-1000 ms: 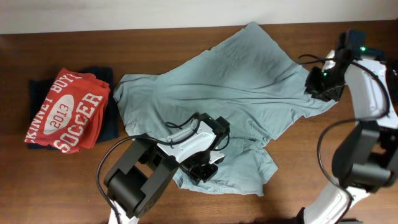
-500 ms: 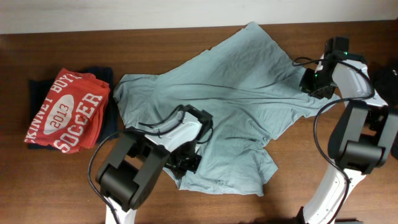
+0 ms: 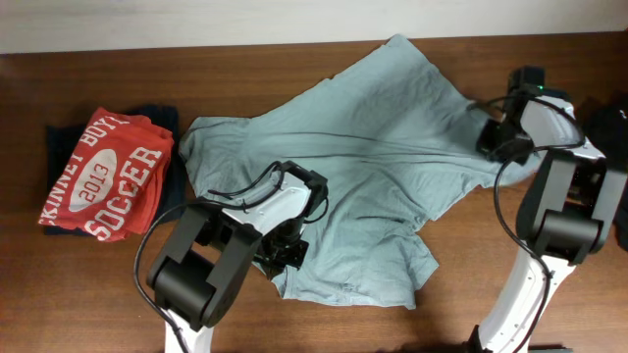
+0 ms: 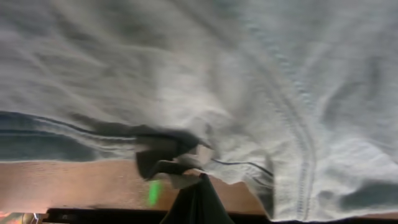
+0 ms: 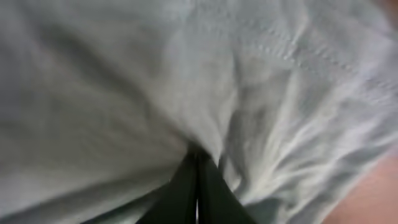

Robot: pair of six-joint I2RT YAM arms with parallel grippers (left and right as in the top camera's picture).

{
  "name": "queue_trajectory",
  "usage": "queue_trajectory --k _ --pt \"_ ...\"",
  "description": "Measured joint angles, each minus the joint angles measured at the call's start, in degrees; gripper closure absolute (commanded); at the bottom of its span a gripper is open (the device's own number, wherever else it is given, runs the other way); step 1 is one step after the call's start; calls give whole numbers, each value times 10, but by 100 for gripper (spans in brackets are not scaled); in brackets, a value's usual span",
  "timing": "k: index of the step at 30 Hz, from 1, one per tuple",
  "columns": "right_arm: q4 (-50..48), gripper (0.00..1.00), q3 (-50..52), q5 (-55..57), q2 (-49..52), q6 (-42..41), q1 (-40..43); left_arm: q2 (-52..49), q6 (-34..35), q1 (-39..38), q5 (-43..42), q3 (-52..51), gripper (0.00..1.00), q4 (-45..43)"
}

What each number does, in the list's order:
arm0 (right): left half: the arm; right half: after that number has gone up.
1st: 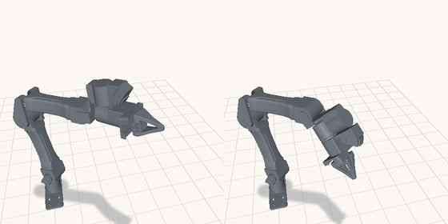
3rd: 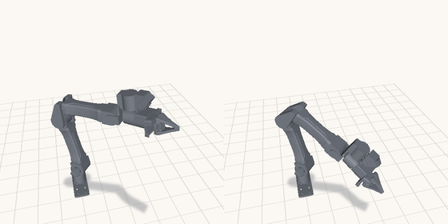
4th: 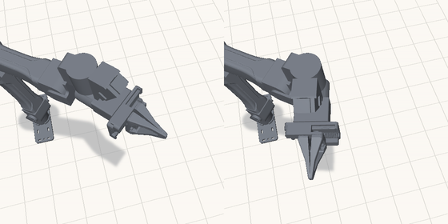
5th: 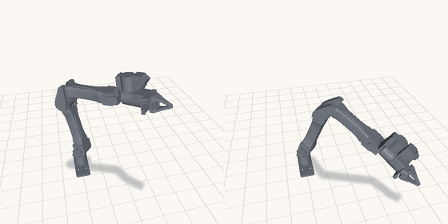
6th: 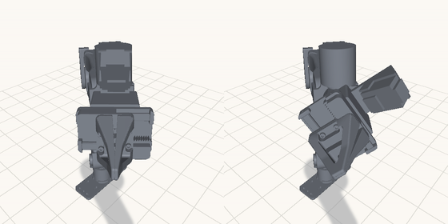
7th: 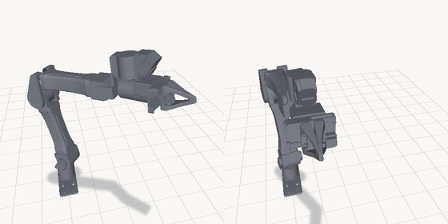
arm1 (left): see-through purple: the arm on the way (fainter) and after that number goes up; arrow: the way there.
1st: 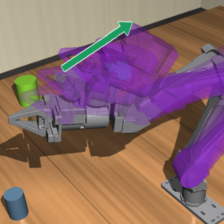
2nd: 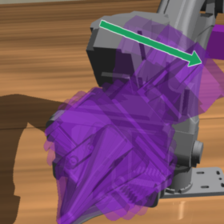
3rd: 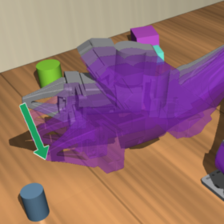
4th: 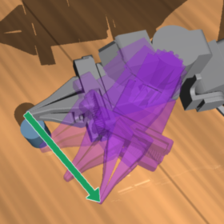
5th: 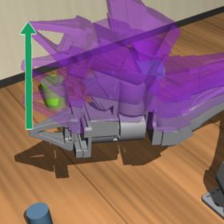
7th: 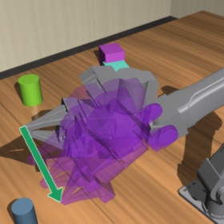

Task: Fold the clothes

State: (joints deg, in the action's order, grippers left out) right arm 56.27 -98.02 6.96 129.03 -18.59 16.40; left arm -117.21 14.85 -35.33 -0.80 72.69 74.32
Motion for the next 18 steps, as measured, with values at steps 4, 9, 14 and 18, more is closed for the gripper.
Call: queue_trajectory --k 4,9,14,18 --pt "76 96 2 79 6 -54 45 16 0 16 20 -1 99 -2" --pt "128 96 9 141 7 -96 100 65 0 46 46 -1 99 -7" --pt "122 96 15 168 -10 -123 107 94 0 84 56 -1 99 -66" --pt "87 95 17 147 -75 -107 86 96 -27 107 31 -2 99 -151"
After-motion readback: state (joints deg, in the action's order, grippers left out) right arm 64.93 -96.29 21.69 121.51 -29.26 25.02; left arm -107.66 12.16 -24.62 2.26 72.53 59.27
